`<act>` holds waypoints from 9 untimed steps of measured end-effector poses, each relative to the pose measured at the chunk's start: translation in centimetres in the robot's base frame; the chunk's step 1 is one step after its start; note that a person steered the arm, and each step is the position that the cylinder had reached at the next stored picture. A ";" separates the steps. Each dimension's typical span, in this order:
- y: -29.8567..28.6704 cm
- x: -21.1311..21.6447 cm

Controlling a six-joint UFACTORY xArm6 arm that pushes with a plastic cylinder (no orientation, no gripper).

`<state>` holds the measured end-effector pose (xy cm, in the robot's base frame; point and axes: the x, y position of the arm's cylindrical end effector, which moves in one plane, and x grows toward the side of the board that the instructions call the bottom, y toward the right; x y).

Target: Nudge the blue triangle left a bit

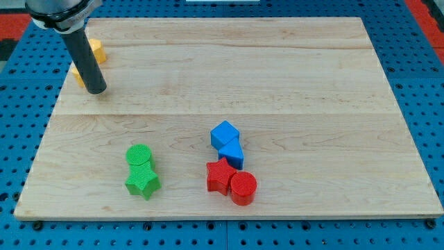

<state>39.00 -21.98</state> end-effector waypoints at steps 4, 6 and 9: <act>9.5 0.2; 13.6 0.2; 26.0 1.4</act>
<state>40.44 4.05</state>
